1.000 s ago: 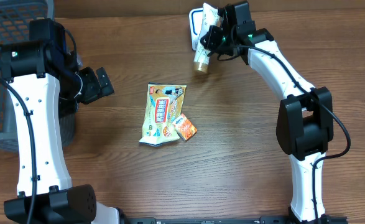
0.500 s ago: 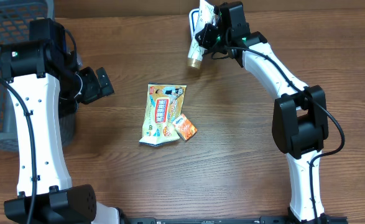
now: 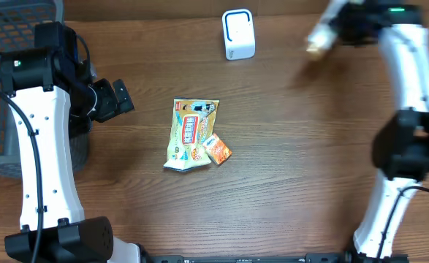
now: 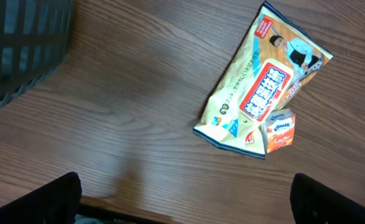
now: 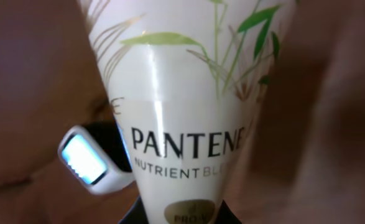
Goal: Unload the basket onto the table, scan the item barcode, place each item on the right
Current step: 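Carry the white tube to the right edge and set it down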
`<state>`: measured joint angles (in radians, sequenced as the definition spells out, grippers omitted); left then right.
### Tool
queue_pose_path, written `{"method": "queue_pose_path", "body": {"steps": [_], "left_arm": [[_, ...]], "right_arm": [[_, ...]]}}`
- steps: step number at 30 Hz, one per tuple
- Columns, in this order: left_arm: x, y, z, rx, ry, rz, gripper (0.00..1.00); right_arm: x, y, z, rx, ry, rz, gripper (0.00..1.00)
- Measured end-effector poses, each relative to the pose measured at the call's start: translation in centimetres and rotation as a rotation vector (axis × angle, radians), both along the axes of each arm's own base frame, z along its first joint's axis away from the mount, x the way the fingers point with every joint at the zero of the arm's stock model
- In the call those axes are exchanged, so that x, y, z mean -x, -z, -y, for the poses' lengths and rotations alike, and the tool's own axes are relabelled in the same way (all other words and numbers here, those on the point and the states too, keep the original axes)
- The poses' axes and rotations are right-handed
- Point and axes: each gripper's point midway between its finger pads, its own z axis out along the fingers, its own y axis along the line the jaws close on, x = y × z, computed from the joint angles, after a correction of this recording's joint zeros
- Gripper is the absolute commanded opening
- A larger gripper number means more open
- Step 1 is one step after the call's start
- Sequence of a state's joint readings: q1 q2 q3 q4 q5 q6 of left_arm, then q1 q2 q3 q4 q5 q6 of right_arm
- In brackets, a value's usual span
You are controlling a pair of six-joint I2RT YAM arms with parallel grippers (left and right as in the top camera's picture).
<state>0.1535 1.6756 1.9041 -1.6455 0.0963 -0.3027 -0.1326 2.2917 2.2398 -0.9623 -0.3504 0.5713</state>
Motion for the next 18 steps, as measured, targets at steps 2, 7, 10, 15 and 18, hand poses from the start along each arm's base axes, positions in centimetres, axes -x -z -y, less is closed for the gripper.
{"method": "queue_pose_path", "body": {"steps": [2, 7, 10, 15, 18], "left_arm": [[0.0, 0.0, 0.0, 0.000, 0.000, 0.000, 1.00], [0.0, 0.0, 0.0, 0.000, 0.000, 0.000, 1.00], [0.0, 0.0, 0.0, 0.000, 0.000, 0.000, 1.00], [0.0, 0.0, 0.0, 0.000, 0.000, 0.000, 1.00], [0.0, 0.0, 0.0, 0.000, 0.000, 0.000, 1.00]], "right_arm": [[2.4, 1.3, 7.0, 0.017, 0.141, -0.099, 0.04], [11.0, 4.1, 23.1, 0.140, 0.501, -0.310, 0.04], [14.1, 4.8, 27.8, 0.192, 0.573, -0.347, 0.04], [16.0, 6.5, 31.2, 0.200, 0.602, -0.340, 0.04], [15.4, 7.2, 31.8, 0.203, 0.591, -0.302, 0.04]]}}
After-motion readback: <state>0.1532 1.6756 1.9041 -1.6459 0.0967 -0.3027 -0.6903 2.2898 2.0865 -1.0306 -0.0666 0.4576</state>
